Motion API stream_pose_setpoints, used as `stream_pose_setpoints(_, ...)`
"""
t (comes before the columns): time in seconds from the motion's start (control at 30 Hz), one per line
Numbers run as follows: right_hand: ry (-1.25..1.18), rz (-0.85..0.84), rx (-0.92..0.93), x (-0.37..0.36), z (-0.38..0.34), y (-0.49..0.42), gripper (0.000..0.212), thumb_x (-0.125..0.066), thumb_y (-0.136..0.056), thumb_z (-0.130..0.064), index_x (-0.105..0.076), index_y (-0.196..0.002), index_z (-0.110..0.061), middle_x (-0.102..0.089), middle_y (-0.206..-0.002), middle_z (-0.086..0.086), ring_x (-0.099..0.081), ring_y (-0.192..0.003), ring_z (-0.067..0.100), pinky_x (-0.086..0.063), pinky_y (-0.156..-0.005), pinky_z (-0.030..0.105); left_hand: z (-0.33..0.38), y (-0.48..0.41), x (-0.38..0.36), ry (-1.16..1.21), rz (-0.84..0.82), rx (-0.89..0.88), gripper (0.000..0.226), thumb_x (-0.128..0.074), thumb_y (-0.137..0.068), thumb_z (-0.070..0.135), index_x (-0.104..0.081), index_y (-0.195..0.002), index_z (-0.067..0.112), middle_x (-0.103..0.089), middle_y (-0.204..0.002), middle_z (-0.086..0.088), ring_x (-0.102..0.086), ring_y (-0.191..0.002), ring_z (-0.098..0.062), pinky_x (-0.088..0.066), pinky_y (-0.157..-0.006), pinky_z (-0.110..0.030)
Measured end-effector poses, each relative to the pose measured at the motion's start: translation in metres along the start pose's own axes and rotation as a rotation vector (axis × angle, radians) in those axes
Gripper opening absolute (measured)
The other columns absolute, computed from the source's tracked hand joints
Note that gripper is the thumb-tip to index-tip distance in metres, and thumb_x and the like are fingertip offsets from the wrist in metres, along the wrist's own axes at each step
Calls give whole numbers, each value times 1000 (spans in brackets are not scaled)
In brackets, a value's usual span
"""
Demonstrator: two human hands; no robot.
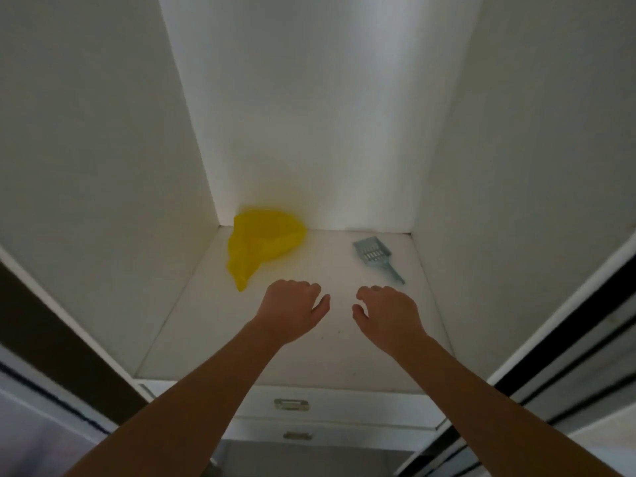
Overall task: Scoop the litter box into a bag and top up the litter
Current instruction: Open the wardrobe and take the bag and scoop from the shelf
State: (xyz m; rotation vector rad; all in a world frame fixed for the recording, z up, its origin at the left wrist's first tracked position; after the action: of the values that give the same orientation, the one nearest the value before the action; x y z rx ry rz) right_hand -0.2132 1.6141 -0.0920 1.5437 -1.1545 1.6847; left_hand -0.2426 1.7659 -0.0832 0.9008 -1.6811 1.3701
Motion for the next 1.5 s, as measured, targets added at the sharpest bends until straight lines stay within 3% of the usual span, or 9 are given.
stream_pose_setpoints(0.23, 39, 149, -11, -2, -14, -18, 25, -53, -96, -40, -70, -106, -23, -72, -91, -4, -66, -79, 16, -54, -70, 30, -20, -12, -21, 31, 107, -175, 43, -40, -96, 44, -62, -68, 20, -59, -55, 2, -54, -45, -21, -38, -51, -28)
stream_pose_setpoints(0.4, 39, 153, -22, -31, -29, -17, 28, -54, -96, -39, -70, -111, -21, -73, -98, -2, -67, -83, 18, -54, -72, 31, -35, -9, -45, 94, 112, -234, 39, -40, -97, 40, -64, -78, 16, -60, -58, 0, -54, -47, -22, -39, -52, -28)
stream_pose_setpoints(0.63, -4, 80, -117, -72, -42, -9, 29, -56, -94, -38, -70, -111, -19, -73, -100, 0, -67, -86, 21, -53, -74, 35, -44, 13, -85, 116, 4, -163, 39, -38, -97, 39, -68, -88, 15, -65, -75, -3, -57, -60, -23, -44, -55, -33)
stream_pose_setpoints(0.97, -37, 58, -101, -78, -31, -35, 29, -55, -95, -38, -70, -111, -20, -73, -100, -1, -67, -85, 19, -54, -75, 33, -49, 1, -102, 106, -37, -93, 42, -35, -97, 39, -68, -87, 15, -64, -72, -3, -56, -59, -22, -45, -55, -32)
stream_pose_setpoints(1.1, -15, 94, -106, -64, -11, -63, 29, -52, -96, -40, -71, -110, -22, -73, -99, -2, -66, -84, 17, -52, -72, 29, -64, -27, -97, 101, -10, -40, 43, -35, -95, 41, -68, -83, 16, -63, -67, -3, -58, -56, -24, -48, -55, -31)
stream_pose_setpoints(1.23, 18, 148, -96, -43, -1, -93, 27, -54, -96, -39, -71, -109, -22, -73, -101, 0, -67, -88, 21, -38, -67, 26, -82, -54, -86, 84, 55, 3, 44, -35, -92, 42, -68, -79, 16, -64, -67, -6, -61, -59, -30, -47, -56, -33)
stream_pose_setpoints(1.37, 14, 124, -45, -50, -11, -115, 30, -51, -96, -42, -70, -109, -23, -74, -102, -2, -68, -88, 20, -53, -73, 31, -81, -65, -82, 80, 92, 18, 43, -37, -92, 41, -67, -78, 15, -64, -66, -5, -60, -58, -29, -47, -56, -33)
stream_pose_setpoints(1.5, -14, 93, -32, -59, -17, -128, 31, -50, -96, -44, -70, -109, -24, -74, -100, -3, -68, -87, 19, -54, -73, 32, -77, -72, -84, 63, 90, 53, 43, -37, -92, 42, -67, -77, 16, -62, -64, -3, -59, -57, -27, -44, -56, -31)
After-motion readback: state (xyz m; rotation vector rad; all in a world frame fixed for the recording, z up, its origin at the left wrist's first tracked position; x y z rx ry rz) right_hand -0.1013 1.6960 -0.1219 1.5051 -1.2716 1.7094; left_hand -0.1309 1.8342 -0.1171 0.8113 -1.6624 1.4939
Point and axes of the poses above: each hand's wrist, its own y-axis away from the middle knuckle, its own x-axis out of the back of the hand, z = x × y, the point moved 8 cm from there along -y, towards the middle knuckle
